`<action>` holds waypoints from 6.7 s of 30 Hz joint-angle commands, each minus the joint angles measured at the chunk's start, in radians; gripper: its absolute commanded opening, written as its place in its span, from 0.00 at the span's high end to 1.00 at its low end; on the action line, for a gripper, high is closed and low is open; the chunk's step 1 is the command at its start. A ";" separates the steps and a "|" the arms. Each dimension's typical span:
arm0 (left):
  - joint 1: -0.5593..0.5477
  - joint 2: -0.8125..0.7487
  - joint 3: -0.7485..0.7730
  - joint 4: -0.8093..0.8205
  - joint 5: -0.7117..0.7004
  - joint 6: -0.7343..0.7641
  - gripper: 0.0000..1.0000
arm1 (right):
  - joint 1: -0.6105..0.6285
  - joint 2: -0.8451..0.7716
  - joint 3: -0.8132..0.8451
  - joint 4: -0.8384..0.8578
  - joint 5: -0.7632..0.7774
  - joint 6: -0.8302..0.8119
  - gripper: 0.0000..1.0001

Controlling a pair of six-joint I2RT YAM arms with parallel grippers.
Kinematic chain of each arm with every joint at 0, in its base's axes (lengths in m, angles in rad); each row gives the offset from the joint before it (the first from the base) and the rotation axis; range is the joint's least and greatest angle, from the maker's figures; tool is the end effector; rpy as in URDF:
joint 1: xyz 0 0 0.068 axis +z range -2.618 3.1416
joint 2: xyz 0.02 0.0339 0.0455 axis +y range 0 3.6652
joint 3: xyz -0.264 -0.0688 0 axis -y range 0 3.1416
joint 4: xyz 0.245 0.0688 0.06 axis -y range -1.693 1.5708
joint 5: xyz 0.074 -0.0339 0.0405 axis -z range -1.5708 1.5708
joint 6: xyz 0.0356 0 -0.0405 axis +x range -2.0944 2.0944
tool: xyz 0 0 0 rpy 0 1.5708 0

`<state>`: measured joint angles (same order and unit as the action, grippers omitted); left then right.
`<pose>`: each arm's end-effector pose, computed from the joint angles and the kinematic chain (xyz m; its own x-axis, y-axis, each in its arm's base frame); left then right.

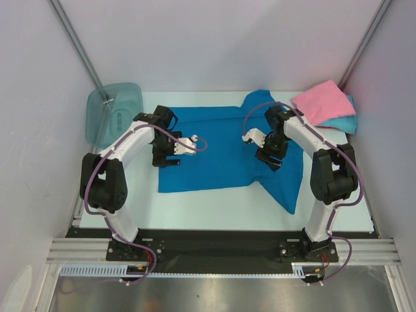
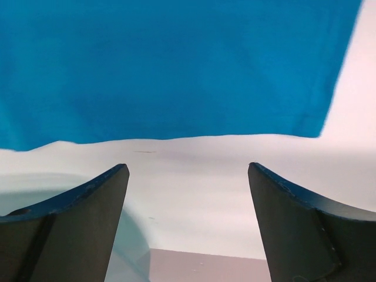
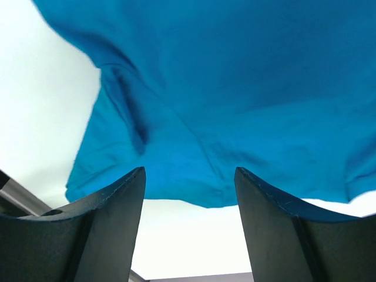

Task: Fold and stack the t-shirts
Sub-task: Flatten the tshirt out, then fold the tshirt

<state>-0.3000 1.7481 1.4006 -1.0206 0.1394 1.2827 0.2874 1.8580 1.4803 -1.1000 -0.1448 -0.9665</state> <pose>0.3227 -0.1050 0.2393 0.0403 0.9814 -0.1877 0.9880 -0.0111 0.1543 0.3388 0.1055 0.2234 -0.3011 -0.9381 -0.1710 -0.9524 0.3048 0.0051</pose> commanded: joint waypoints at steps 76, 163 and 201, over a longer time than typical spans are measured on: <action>-0.125 -0.176 -0.436 0.092 0.048 -0.025 0.00 | 0.052 -0.237 -0.301 -0.060 0.086 0.066 0.46; -0.018 0.016 -0.213 0.180 -0.172 -0.040 1.00 | 0.199 -0.537 -0.858 0.315 0.171 0.022 1.00; -0.014 -0.110 -0.370 -0.038 -0.077 0.060 1.00 | 0.012 -0.436 -0.555 -0.158 0.021 -0.310 1.00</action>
<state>-0.3225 1.6783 1.0454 -1.0447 0.0559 1.3113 0.2886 1.4548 0.9321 -1.2598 -0.1452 -1.2560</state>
